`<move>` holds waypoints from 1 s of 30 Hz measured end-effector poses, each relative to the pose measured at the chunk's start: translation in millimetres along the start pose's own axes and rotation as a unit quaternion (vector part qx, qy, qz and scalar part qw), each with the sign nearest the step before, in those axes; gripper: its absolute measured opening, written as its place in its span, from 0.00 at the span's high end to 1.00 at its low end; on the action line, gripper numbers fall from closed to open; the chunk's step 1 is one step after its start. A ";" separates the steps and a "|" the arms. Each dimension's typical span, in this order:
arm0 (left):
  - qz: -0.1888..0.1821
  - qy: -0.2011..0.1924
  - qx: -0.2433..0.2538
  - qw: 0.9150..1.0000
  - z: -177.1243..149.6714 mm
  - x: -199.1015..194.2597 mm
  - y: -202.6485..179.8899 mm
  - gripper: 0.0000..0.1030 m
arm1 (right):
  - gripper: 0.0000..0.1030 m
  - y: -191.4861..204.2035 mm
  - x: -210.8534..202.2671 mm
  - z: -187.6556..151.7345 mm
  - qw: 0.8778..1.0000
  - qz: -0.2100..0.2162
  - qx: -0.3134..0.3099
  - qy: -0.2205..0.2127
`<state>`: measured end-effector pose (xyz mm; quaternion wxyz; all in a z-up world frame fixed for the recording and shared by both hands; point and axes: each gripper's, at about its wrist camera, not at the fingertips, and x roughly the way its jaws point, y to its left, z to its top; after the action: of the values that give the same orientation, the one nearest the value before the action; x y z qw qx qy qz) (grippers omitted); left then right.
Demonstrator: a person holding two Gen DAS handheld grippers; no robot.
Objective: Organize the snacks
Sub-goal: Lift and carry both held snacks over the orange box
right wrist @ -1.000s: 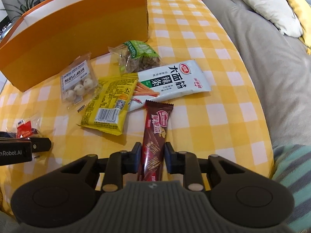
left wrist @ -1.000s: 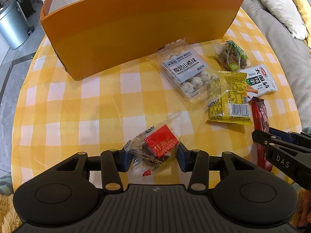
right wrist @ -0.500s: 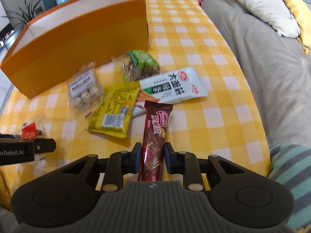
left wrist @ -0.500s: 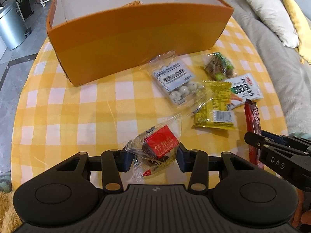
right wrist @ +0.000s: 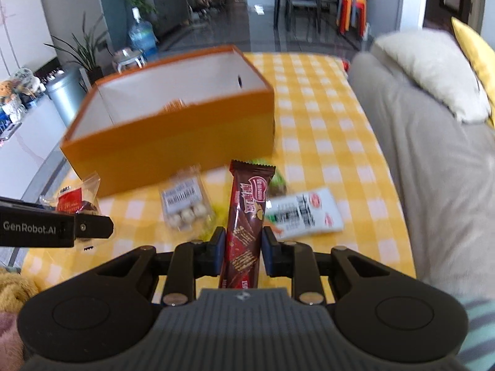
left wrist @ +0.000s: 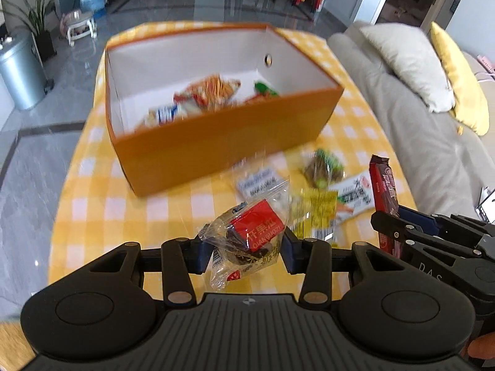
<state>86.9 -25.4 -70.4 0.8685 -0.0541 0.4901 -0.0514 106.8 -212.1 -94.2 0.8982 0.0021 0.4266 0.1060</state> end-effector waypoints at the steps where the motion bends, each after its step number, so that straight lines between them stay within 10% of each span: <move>1: 0.000 -0.006 0.003 1.000 5.0 -3.8 0.1 0.52 | 0.79 0.9 -2.2 4.9 1.000 0.005 -0.004 -0.006; 30: 0.087 -0.036 0.061 0.994 140.9 17.6 45.4 0.52 | 0.79 62.0 55.1 179.2 0.985 0.067 -0.137 -0.078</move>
<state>218.4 23.1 -19.5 0.8882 0.0401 0.4577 -0.0034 266.3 -125.4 -16.6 0.9114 -0.0839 0.3355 0.2231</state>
